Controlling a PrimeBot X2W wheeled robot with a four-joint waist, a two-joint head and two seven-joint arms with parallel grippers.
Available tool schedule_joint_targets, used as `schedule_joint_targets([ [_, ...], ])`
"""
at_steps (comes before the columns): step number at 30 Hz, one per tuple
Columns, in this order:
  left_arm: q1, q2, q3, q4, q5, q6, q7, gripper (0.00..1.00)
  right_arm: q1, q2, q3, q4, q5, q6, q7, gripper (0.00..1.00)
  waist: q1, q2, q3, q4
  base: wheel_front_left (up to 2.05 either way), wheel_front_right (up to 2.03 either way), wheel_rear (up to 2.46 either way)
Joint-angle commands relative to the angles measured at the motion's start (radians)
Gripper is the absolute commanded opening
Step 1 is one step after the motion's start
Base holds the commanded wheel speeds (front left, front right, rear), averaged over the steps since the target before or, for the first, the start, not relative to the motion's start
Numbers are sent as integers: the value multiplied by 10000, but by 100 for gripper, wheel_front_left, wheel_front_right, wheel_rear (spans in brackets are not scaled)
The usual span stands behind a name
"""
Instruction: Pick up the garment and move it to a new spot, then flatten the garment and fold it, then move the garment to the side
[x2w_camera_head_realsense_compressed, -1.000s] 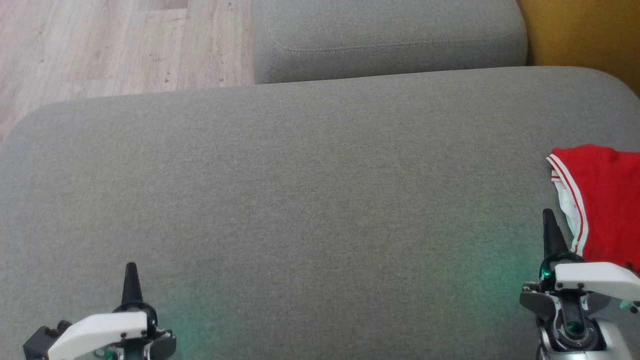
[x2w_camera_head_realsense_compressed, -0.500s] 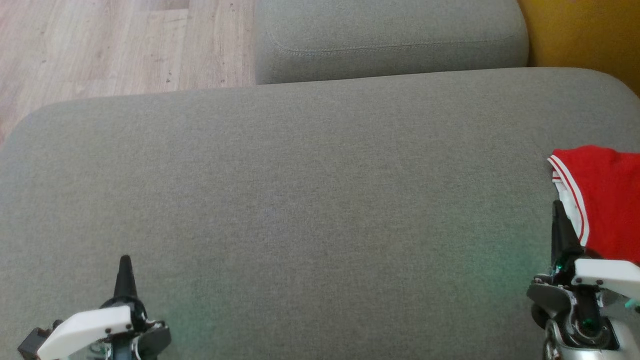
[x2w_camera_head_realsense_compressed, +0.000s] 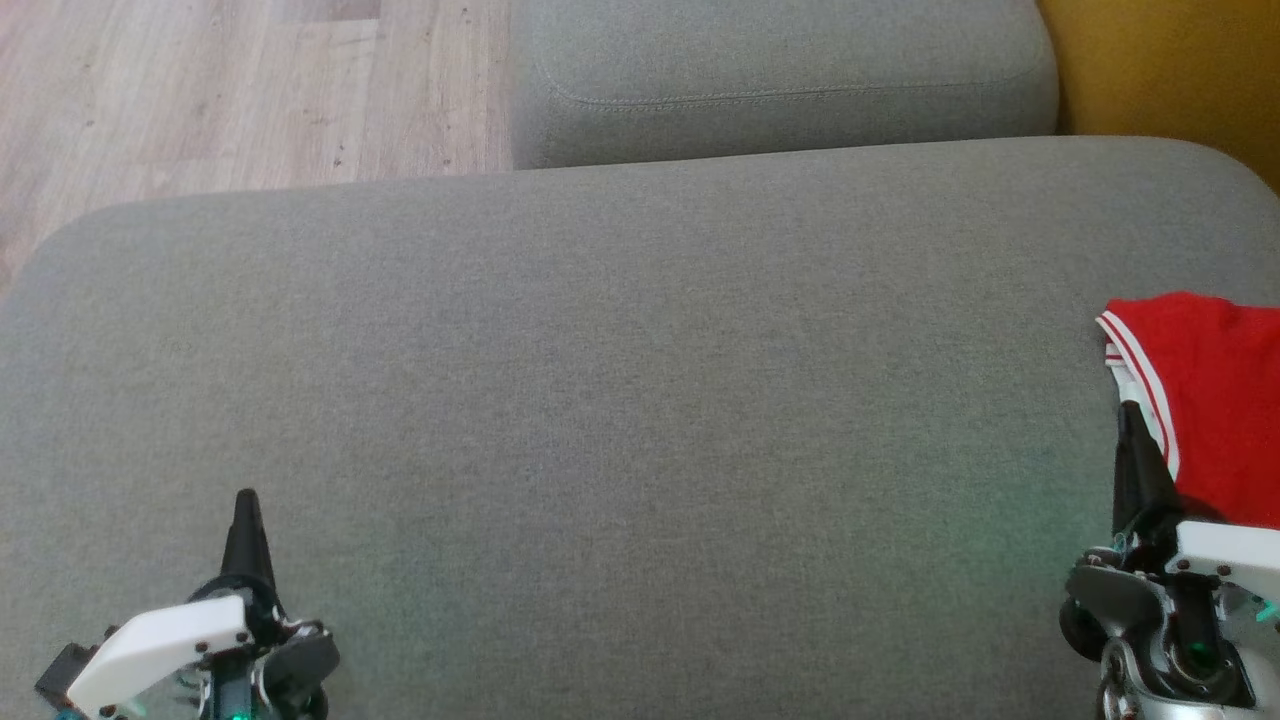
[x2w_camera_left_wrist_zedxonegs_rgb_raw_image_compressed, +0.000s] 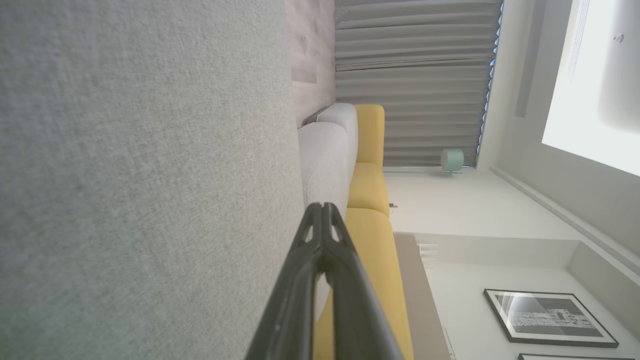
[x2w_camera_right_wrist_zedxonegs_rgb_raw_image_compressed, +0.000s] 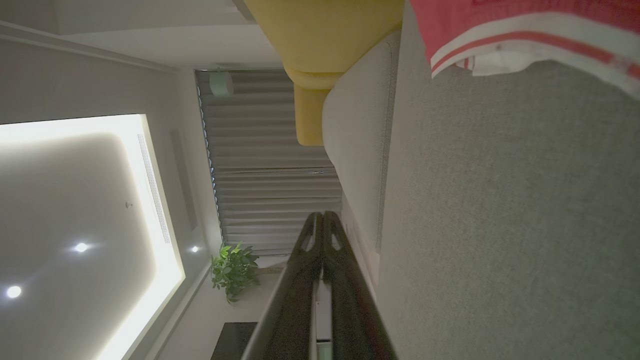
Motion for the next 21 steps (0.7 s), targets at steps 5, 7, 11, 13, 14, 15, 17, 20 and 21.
schedule_joint_targets([
  [5, -482, 50, 405, -359, -55, -67, 73, 0, -210, -35, 201, -418, 70, -6, 60, 0, 0, 0, 0, 0, 0, 0, 0],
  [7, -482, 50, 405, -359, -55, -67, 73, 0, -210, -35, 201, -418, 70, -6, 60, 0, 0, 0, 0, 0, 0, 0, 0],
  [11, -482, 50, 405, -360, -55, -67, 73, 0, -210, -35, 201, -418, 70, -6, 60, 0, 0, 0, 0, 0, 0, 0, 0],
  [13, -482, 50, 405, -360, -56, -67, 72, 0, -210, -35, 201, -418, 70, -6, 60, 0, 0, 0, 0, 0, 0, 0, 0],
  [14, -482, 50, 405, -360, -56, -67, 72, 0, -210, -35, 201, -418, 70, -6, 60, 0, 0, 0, 0, 0, 0, 0, 0],
  [15, -482, 50, 405, -360, -56, -67, 72, 0, -210, -35, 201, -418, 70, -6, 60, 0, 0, 0, 0, 0, 0, 0, 0],
  [17, -482, 50, 405, -360, -56, -67, 72, 0, -210, -35, 201, -418, 70, -6, 60, 0, 0, 0, 0, 0, 0, 0, 0],
  [20, -482, 50, 405, -360, -56, -67, 72, 0, -210, -35, 201, -418, 70, -6, 60, 0, 0, 0, 0, 0, 0, 0, 0],
  [21, -482, 50, 405, -360, -56, -67, 72, 0, -210, -35, 201, -418, 70, -6, 60, 0, 0, 0, 0, 0, 0, 0, 0],
])
